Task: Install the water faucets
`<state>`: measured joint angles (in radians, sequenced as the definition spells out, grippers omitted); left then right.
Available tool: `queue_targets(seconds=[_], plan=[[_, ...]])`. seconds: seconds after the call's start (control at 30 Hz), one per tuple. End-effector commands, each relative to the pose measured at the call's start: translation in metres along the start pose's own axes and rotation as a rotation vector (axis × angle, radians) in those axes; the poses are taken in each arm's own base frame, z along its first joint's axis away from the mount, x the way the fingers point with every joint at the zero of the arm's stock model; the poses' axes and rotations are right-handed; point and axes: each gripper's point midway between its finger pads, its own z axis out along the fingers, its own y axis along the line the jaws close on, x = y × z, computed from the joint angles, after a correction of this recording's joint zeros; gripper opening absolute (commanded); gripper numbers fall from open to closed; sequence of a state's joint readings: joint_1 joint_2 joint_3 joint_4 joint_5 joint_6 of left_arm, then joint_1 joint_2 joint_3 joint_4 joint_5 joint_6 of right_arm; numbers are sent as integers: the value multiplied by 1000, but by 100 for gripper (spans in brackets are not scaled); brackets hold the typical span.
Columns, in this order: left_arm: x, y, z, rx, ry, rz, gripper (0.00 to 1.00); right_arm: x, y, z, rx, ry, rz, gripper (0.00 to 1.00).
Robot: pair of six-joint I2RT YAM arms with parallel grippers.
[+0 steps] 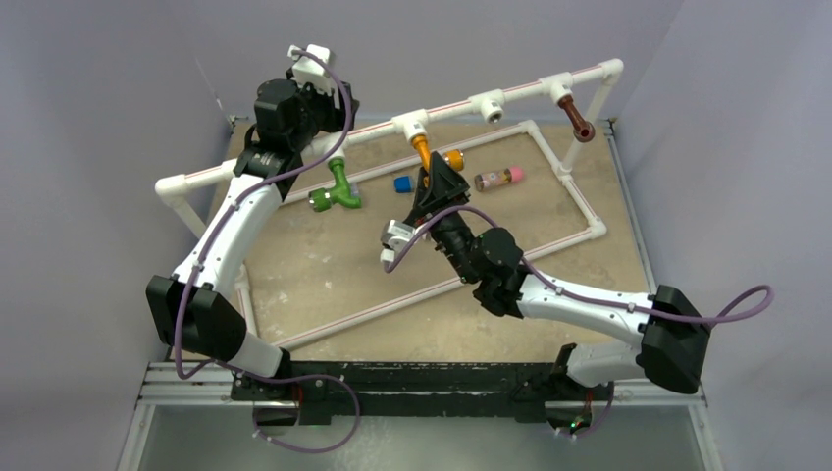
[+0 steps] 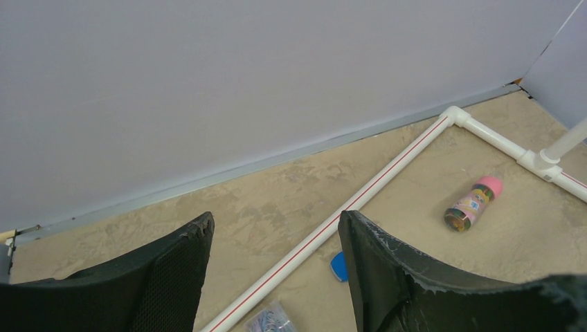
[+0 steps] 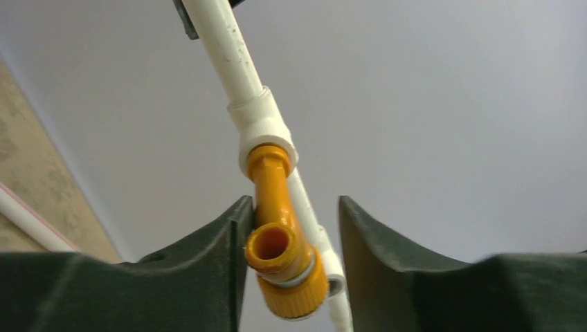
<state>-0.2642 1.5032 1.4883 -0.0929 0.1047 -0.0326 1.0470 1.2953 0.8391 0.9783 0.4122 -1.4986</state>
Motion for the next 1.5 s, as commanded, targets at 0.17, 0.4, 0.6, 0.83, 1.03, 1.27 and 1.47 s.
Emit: queue_targets(seconds=[0.17,0.4,0.6,0.83,1.03,1.27,1.47], plan=[[102,-25,4,87,297,-25,66,24,-18,-3,98,87,233,28],[103,-24,4,85,297,-26,66,24,2,-3,101,110,568,0],[103,-24,4,84,298,-25,66,5,24,3,115,74,1109,0],[103,-25,4,86,298,-27,66,-40,25,3,78,-52,1877,0],[101,-25,4,88,294,-27,66,-52,15,3,100,-83,2324,0],[98,-26,3,93,288,-31,66,-56,8,-2,99,-94,2744,0],[98,-27,2,97,288,-31,66,-63,1,-7,3,-119,3009,0]])
